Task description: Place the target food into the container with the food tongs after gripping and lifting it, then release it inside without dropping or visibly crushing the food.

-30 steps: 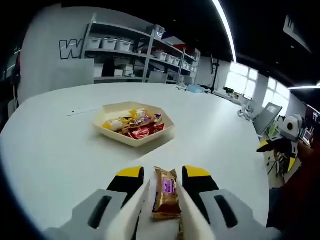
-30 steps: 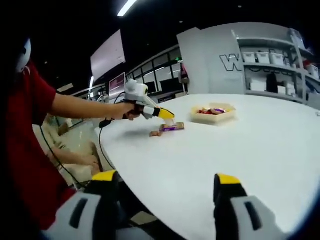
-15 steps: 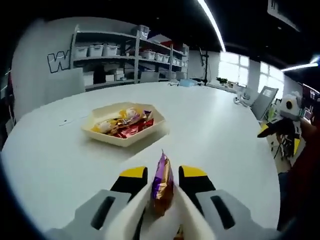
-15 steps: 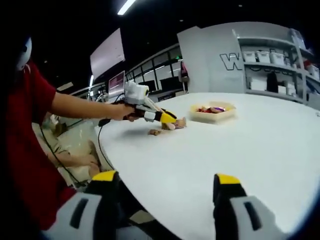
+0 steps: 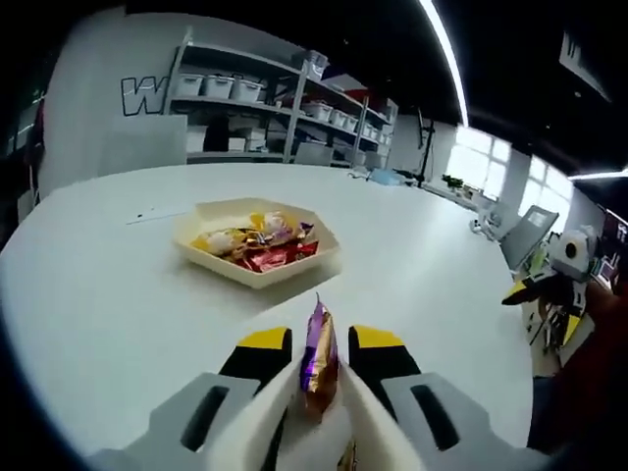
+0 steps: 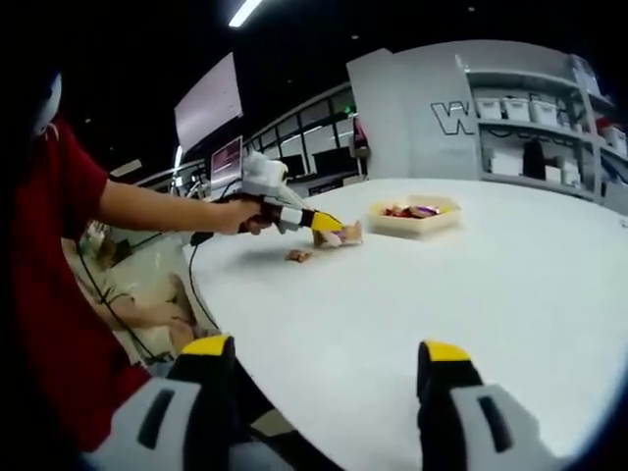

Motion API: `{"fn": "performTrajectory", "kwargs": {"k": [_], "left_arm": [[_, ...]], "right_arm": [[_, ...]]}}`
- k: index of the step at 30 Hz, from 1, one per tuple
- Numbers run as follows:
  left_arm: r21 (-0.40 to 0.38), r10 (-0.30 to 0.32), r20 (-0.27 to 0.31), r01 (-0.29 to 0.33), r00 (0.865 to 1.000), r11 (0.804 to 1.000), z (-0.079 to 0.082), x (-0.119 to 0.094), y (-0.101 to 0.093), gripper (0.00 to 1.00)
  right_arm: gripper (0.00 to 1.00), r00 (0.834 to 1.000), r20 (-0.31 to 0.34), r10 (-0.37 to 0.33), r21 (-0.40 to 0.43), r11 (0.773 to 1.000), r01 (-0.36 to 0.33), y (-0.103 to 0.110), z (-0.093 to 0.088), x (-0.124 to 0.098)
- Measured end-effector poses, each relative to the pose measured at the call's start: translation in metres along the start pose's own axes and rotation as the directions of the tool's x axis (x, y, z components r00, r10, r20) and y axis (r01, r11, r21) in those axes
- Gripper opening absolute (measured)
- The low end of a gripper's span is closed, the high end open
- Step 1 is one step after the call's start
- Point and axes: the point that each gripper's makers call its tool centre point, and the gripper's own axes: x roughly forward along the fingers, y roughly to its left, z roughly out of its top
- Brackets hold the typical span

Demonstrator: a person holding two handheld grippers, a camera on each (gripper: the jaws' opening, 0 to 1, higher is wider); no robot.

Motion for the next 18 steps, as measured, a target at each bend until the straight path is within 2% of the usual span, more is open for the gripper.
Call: {"fn": "performTrajectory", "kwargs": {"k": [12,18], "left_arm": [[0.003,0.015,0.065,-0.015,0.998,1.000,0.042,-0.004,0.008,0.20],[0.006,0.017,0.039,-0.017,0.999,1.000,0.035,0.001,0.011,0.21]], "right_arm": [[0.73,1.000,-0.002,-0.002,-0.005,1.000,0.002,-0.002,0.000,0.001],[0.72,1.000,-0.007,-0.011,-0.007,1.000,0.011,-0.003,-0.003,-0.001]]}}
